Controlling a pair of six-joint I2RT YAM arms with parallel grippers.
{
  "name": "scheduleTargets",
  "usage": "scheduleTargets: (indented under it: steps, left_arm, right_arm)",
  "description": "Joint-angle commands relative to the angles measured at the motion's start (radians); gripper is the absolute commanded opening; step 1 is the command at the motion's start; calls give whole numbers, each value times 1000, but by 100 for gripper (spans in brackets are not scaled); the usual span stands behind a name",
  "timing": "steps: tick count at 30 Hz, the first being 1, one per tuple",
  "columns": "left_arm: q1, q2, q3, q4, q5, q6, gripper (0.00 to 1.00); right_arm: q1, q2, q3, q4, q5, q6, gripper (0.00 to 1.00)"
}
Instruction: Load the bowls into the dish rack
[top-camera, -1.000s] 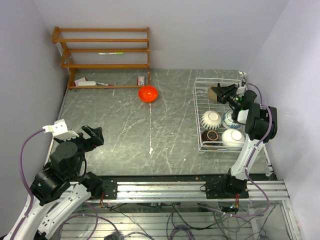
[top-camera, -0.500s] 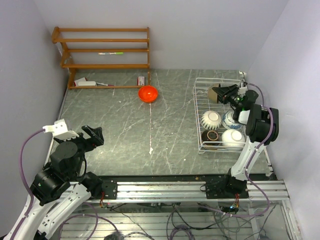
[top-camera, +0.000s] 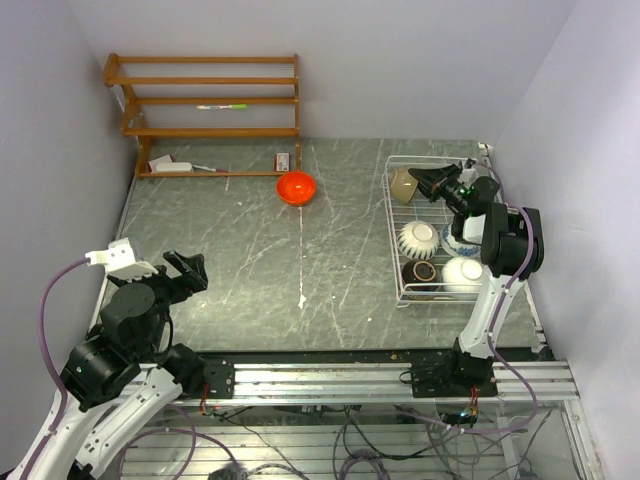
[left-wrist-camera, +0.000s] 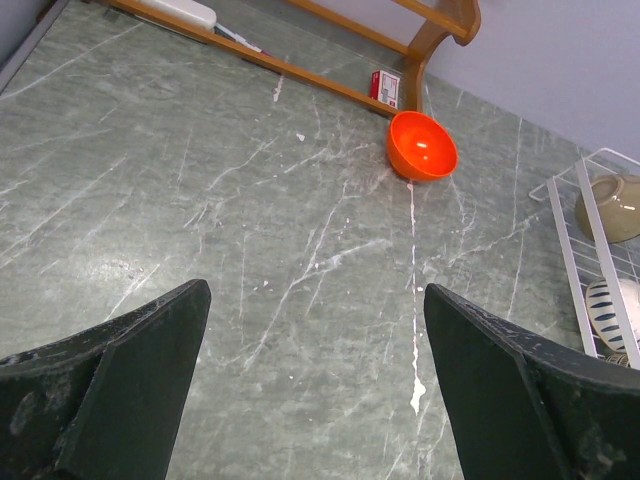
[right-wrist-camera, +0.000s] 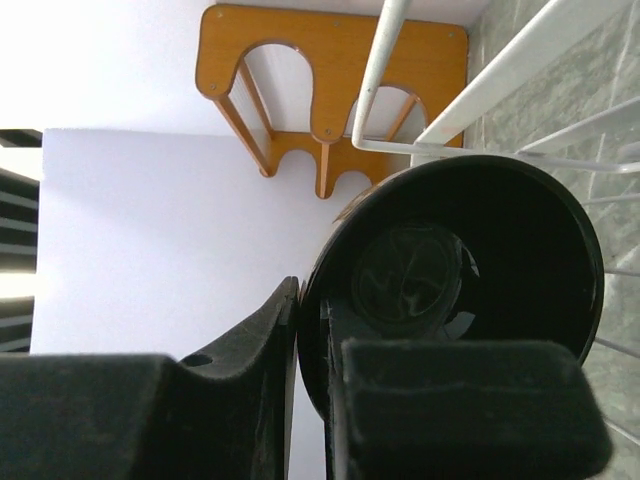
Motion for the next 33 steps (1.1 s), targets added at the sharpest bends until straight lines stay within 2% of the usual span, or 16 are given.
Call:
scheduleTargets:
  steps: [1,7,12,16,25,33]
  left_arm:
    - [-7,-14,18,11,-16,-5,99]
    - [-7,-21,17,13,-14,-3,99]
    - [-7,-15,18,10,-15,-5,99]
    - [-7,-26,17,11,-14,-5,99]
    - [-7,-25,16,13,-9,-3,99]
    - [-7,-37,15,16,-6,-3,99]
  right_arm:
    - [-27,-1,-26,-86,12,-67,10]
    - [-70,-28,-61,-250,22,-185,21]
    - [-76,-61,-52,-412,42,-297,35]
    - [-82,-85,-57,-469,63,-340,44]
    - [-87,-220,19,-833,182,-611,58]
    - [-85,-269,71,-994,273,-733,67]
